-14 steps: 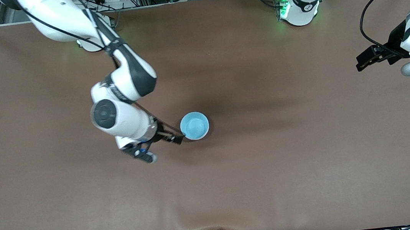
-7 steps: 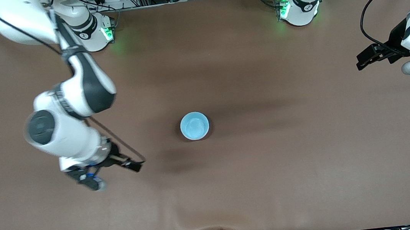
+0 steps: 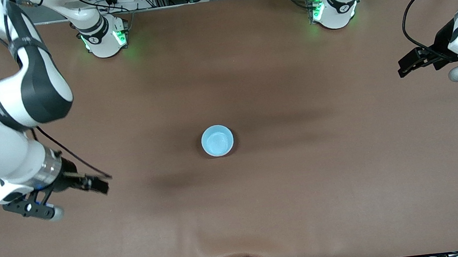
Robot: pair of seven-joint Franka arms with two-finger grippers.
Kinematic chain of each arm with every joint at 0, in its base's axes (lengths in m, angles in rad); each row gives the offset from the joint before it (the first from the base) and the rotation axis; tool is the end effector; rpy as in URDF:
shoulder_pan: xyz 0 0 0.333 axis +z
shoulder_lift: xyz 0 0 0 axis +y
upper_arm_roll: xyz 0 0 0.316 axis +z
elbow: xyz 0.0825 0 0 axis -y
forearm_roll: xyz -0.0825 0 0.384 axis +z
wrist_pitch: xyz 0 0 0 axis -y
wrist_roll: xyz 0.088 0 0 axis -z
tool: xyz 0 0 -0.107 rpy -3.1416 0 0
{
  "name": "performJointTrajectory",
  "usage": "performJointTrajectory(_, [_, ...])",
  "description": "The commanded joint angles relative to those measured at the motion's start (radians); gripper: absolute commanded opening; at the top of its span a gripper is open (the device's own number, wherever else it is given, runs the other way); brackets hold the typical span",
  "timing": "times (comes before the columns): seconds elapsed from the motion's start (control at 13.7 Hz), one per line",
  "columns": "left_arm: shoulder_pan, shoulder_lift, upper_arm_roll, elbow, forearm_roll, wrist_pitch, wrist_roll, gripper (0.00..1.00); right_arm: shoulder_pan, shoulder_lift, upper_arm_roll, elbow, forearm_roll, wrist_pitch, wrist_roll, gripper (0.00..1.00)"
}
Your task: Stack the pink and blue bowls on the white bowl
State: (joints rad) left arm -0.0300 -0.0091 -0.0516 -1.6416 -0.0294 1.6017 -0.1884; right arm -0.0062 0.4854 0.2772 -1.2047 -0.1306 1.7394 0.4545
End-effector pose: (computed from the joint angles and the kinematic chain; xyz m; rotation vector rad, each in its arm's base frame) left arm 0.5505 -0.0482 0.5988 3.1121 0.1685 -0.0536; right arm 0.6902 0.1325 0.5166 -3.1033 0.3124 -0.0976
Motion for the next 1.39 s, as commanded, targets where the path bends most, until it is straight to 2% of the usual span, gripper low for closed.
performJointTrajectory(0.0, [0.002,-0.034,-0.004,-0.003,-0.004,-0.032,0.024,1.00,-0.031,-0.135,0.004,-0.027,-0.021,-0.154,-0.114,1.00])
performJointTrajectory(0.15, [0.002,-0.037,-0.004,-0.003,-0.004,-0.035,0.024,1.00,-0.020,-0.224,-0.048,-0.056,0.023,-0.243,-0.140,1.00])
performJointTrajectory(0.29, [0.002,-0.043,-0.004,-0.003,-0.004,-0.037,0.024,1.00,-0.009,-0.359,-0.087,-0.184,0.040,-0.251,-0.213,1.00])
performJointTrajectory(0.44, [0.002,-0.045,-0.004,-0.006,-0.004,-0.043,0.024,1.00,-0.008,-0.439,-0.114,-0.255,0.040,-0.262,-0.261,1.00])
performJointTrajectory(0.8, [0.001,-0.058,-0.004,-0.017,-0.004,-0.051,0.026,1.00,0.012,-0.465,-0.139,-0.262,0.040,-0.311,-0.270,1.00])
performJointTrajectory(1.02, [-0.007,-0.049,-0.004,0.020,-0.003,-0.065,0.021,1.00,0.018,-0.473,-0.199,-0.277,0.097,-0.298,-0.273,1.00])
performJointTrajectory(1.1, [-0.008,-0.046,-0.004,0.032,-0.003,-0.066,0.020,1.00,0.017,-0.504,-0.201,-0.321,0.100,-0.270,-0.275,1.00])
performJointTrajectory(1.24, [-0.010,-0.040,-0.004,0.057,0.000,-0.094,0.020,1.00,0.023,-0.582,-0.243,-0.445,0.108,-0.183,-0.325,1.00])
performJointTrajectory(1.32, [-0.010,-0.038,-0.004,0.058,0.002,-0.106,0.020,1.00,0.032,-0.581,-0.245,-0.441,0.106,-0.184,-0.333,1.00])
